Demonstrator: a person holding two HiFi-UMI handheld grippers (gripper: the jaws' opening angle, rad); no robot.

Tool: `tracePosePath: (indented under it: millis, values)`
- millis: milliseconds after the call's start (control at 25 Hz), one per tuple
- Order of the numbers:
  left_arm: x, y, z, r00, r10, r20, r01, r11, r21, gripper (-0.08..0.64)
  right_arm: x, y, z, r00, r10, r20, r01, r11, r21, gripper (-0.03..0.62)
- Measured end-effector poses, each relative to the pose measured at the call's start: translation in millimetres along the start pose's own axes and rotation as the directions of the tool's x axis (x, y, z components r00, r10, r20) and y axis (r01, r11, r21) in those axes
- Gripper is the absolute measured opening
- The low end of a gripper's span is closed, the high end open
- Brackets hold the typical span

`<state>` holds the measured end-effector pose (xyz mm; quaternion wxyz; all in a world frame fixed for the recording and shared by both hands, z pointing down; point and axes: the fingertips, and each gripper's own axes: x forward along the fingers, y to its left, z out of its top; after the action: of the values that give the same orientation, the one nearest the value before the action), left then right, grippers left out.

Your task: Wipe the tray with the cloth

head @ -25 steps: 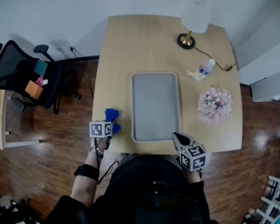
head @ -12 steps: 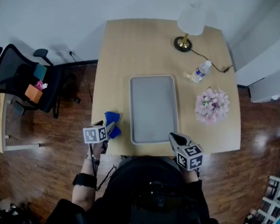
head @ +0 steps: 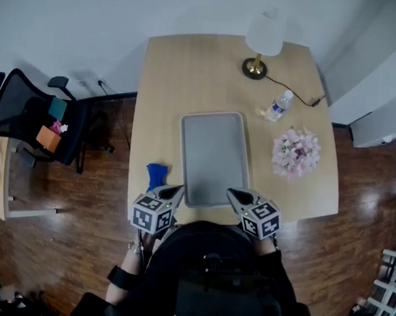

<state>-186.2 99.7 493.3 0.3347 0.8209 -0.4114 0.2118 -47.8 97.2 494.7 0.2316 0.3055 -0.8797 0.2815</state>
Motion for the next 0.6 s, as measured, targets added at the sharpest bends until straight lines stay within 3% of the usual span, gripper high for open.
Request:
tracePosePath:
  millis: [280,600]
  values:
    - [25,-33,-22,0.993,-0.043,-0.112,0.054,0.993,0.102,0.000,11,17,3,0.996,0.088,-0.011,-0.088,0.996,0.000,0.006]
    - [26,-31,-22,0.991,-0.028,-0.127,0.042,0.993,0.107,0.000,14,12,3,0.996,0.083,-0.037,-0.083,0.996,-0.020,0.002]
